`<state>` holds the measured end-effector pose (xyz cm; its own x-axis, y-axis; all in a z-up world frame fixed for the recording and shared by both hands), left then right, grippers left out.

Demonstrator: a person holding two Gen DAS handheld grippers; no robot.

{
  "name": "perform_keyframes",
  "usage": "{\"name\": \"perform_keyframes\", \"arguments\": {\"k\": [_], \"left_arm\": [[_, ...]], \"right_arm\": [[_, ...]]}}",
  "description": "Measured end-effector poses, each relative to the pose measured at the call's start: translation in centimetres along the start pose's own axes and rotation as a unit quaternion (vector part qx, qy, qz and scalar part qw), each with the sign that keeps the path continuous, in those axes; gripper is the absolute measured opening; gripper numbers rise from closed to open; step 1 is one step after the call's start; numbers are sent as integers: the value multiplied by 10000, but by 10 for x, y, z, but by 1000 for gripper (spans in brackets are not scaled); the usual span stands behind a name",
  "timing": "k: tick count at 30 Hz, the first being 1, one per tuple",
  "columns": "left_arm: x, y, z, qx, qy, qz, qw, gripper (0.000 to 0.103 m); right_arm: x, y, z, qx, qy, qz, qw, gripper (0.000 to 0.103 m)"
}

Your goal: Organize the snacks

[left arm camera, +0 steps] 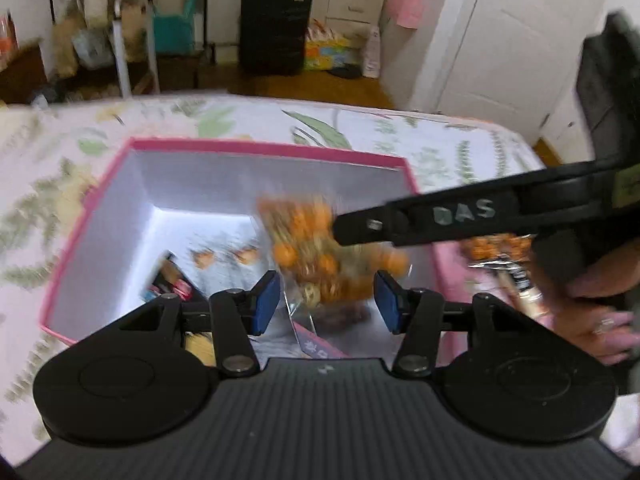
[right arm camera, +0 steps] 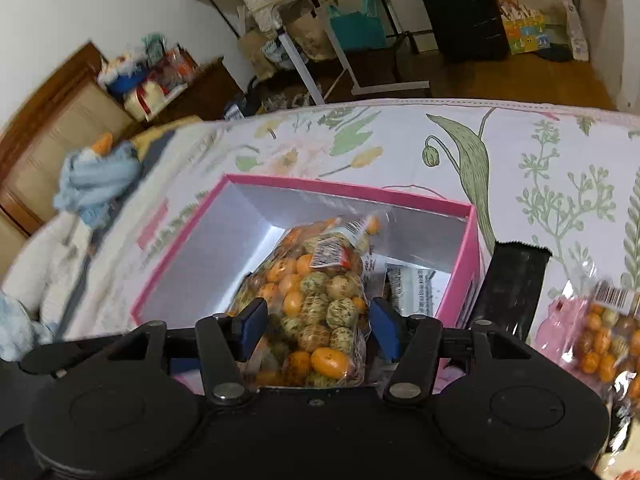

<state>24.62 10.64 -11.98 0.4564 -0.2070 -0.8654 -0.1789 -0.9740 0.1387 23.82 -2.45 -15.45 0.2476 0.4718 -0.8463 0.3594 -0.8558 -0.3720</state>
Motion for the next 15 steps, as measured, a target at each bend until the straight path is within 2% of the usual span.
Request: {"name": "perform_keyframes", "arguments": {"k": [2, 4, 9, 15], "left_arm": [[-2, -2, 0, -21, 15, 34, 10000, 51], [-3, -3, 1, -108, -62, 184, 9998, 51], [-24, 5, 4, -111, -219, 540, 9982, 50], [-59, 27, -1, -93, -275, 810, 9963, 50]], "right_arm": [[-9, -3, 3, -187, 86, 130, 9997, 63], [-23, -3, 8, -275, 166, 62, 9995, 63], [-70, 8, 27, -93, 365, -24, 9993, 63], [-138, 19, 54, -132, 728, 264, 9969, 63]]}}
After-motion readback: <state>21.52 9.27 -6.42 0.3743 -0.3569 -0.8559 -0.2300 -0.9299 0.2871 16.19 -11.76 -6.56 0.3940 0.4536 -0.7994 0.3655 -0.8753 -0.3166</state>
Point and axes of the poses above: each gripper's, at about its wrist camera, not at the fingertips, and x roughly the way its jaws point, y to its right, z to its underside, the point moved 5 cm from there along x, roughly the way its jaws point, and after that the axes turned 12 degrees about -y, right-handed, at the moved point
